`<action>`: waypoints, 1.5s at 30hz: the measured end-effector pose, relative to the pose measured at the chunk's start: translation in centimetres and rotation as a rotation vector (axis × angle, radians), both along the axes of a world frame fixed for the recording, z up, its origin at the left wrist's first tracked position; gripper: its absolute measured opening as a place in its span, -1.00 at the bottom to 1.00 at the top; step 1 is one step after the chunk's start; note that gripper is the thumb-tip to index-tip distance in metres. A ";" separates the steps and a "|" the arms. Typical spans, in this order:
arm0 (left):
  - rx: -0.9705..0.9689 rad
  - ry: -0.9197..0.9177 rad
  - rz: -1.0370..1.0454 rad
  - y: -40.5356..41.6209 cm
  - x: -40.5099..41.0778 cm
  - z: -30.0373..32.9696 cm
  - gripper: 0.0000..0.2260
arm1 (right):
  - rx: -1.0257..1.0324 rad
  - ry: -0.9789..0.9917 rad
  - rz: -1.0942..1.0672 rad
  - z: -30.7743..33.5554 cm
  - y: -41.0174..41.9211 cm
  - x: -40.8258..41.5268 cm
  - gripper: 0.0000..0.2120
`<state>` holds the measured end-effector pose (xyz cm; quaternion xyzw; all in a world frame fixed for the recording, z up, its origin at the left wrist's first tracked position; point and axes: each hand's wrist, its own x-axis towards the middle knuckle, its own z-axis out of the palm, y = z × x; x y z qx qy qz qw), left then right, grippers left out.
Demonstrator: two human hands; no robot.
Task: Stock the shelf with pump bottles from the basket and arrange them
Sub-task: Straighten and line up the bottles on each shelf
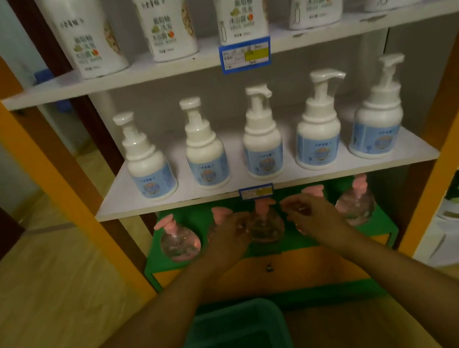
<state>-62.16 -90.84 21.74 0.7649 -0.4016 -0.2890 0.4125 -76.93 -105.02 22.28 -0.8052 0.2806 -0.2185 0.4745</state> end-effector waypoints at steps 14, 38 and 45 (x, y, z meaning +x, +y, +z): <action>0.011 -0.070 -0.069 -3.2 1.0 -5.9 -0.55 | 0.160 0.030 0.111 -6.4 -0.2 2.8 -0.63; -0.010 -0.020 -0.064 -1.1 1.0 -2.7 -0.66 | 0.016 0.016 0.045 -2.4 -1.5 1.0 -0.77; -0.124 0.039 -0.059 0.0 0.5 4.0 -0.73 | -0.052 0.010 -0.025 4.0 -1.1 -0.4 -0.85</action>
